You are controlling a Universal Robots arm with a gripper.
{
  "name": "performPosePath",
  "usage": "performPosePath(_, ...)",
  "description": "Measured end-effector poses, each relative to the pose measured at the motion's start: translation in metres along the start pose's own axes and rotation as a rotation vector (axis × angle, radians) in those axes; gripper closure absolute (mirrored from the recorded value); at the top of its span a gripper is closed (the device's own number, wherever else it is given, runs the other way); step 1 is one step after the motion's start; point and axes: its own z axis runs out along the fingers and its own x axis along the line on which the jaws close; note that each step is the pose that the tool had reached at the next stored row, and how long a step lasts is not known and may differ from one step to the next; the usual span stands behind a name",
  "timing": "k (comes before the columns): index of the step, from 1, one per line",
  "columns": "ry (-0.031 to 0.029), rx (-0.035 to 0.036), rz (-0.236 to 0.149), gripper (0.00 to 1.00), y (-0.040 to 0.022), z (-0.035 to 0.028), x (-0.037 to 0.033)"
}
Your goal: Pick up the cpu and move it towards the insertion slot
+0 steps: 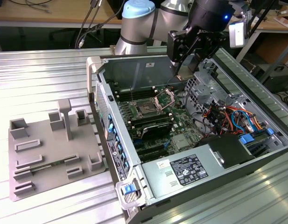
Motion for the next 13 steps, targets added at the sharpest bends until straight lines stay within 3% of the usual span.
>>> performPosePath(13, 0.0000, -0.0001, 0.000, 0.45, -0.0003, 0.0001, -0.0099)
